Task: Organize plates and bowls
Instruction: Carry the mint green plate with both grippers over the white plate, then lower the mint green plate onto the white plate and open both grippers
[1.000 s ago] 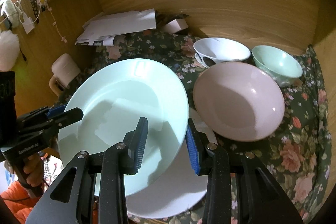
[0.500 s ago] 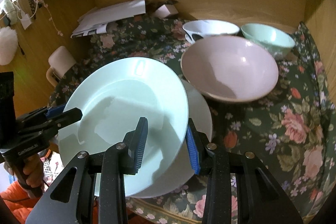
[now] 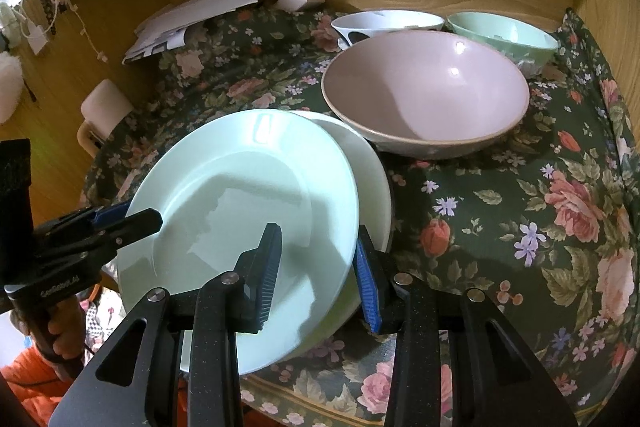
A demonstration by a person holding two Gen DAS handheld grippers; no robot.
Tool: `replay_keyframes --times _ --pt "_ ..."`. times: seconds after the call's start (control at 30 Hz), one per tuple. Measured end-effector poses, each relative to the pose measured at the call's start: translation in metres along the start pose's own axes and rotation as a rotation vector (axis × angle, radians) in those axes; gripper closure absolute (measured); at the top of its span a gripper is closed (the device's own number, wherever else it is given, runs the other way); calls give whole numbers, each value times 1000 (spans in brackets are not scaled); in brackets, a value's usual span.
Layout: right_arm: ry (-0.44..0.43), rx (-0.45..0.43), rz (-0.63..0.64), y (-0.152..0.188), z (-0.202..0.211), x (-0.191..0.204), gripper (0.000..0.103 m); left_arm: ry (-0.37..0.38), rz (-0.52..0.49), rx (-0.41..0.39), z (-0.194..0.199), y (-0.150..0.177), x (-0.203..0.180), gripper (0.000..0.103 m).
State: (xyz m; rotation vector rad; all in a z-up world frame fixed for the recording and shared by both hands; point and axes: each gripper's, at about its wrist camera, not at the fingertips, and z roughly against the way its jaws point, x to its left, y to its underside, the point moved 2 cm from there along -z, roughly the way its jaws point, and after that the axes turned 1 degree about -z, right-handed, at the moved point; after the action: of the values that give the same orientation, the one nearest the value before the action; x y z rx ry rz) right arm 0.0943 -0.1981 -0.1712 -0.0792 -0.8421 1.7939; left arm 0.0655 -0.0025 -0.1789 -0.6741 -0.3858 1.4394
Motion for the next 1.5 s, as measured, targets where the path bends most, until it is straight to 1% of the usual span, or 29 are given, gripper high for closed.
replay_keyframes --times 0.3,0.4,0.6,0.7,0.8,0.83,1.0,1.13,1.3,1.4,1.5 --pt "25 4 30 -2 -4 4 69 -36 -11 -4 -8 -4 2 65" --pt "48 9 52 -2 -4 7 68 -33 -9 -1 -10 -5 4 65" --pt "55 28 52 -4 -5 7 68 -35 -14 1 -11 -5 6 65" --pt "73 26 64 -4 -3 9 68 -33 -13 8 -13 -5 7 65" --pt "73 24 75 -5 -1 8 68 -37 -28 8 -14 -4 6 65" --pt "75 35 74 -6 -2 6 68 -37 -30 5 -14 -4 6 65" --pt "79 31 77 -6 -2 5 69 -30 -38 1 -14 -3 7 65" --pt "104 32 97 -5 0 8 70 -24 -37 4 -15 -4 8 65" --pt "159 8 125 -5 7 9 69 -22 -38 1 -15 -3 8 65" --pt "152 -3 119 -7 13 7 69 -22 -38 -5 -14 -4 8 65" --pt "148 -20 114 -8 17 6 69 -27 -41 -30 -7 -8 9 65"
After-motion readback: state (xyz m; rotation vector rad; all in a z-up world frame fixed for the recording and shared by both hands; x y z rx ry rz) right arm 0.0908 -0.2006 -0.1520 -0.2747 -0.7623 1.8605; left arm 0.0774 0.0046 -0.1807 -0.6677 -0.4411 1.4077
